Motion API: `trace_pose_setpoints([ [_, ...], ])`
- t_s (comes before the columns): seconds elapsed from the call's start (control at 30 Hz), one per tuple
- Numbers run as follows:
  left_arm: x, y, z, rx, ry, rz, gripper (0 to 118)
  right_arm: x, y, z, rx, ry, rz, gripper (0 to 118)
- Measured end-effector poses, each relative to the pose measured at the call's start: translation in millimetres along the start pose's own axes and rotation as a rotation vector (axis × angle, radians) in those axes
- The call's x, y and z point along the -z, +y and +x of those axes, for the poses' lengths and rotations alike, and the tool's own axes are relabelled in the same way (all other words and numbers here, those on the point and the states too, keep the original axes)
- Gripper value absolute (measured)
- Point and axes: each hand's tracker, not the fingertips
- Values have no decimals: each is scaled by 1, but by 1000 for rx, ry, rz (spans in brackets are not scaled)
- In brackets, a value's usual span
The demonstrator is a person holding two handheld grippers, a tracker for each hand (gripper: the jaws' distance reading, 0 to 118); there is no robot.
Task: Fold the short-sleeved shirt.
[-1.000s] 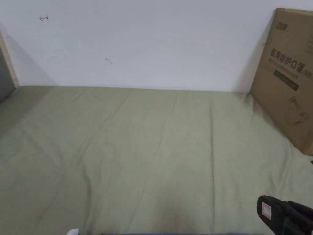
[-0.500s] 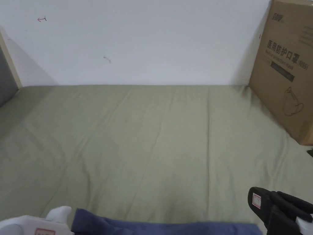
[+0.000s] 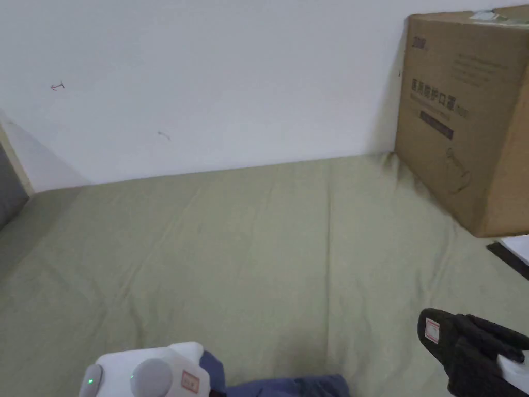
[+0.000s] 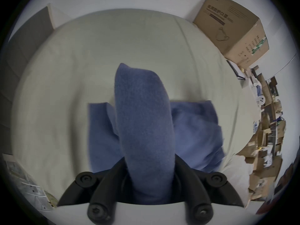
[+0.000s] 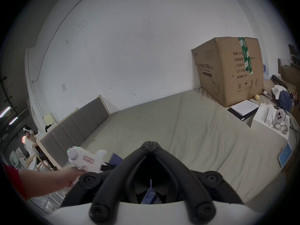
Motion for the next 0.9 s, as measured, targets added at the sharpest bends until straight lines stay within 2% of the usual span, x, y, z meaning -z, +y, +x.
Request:
trace_pose_setpoints([
  [0.1,34,9,35,-14,-77,-8,6,-12,0,7,-3,-29,24,0],
  [0.17,54,12,61,-15,-30,-60,11,-16,0,13,7,-40,25,0],
  [0.2,63,13,68,-6,-15,-68,22,-17,0,16,14,-44,24,0],
  [0.23,70,12,70,-5,-37,-66,40,-18,0,18,20,-47,23,0],
  [0.27,74,11,69,-20,-114,-76,61,-18,-1,20,22,-50,23,0],
  [0.3,72,12,67,-46,-196,-81,91,-18,-1,21,24,-55,23,0],
  [0.33,68,13,61,-90,-309,-75,108,-18,-1,22,25,-59,23,0],
  [0.37,63,13,53,-122,-426,-83,116,-16,-1,24,28,-60,23,0],
  [0.4,55,15,46,-148,-488,-101,116,-15,-1,25,34,-57,22,0],
  [0.43,44,15,38,-166,-499,-85,116,-13,0,26,41,-52,22,0],
  [0.5,19,14,25,-116,-440,16,116,-9,0,25,46,-43,24,0],
  [0.6,-13,11,17,-12,-261,142,112,-4,0,22,35,-29,23,0],
  [0.67,-18,10,16,40,-158,128,94,-2,1,21,31,-25,19,0],
  [0.73,-13,4,20,95,-167,174,75,-1,0,20,37,-13,13,0],
  [0.8,-1,0,34,137,-124,150,2,-1,-1,20,37,-13,12,0],
  [0.83,7,-3,41,151,-96,145,1,-1,-1,19,36,-15,11,0],
  [0.9,29,-5,55,162,-133,108,1,-3,-2,19,38,-17,13,0],
])
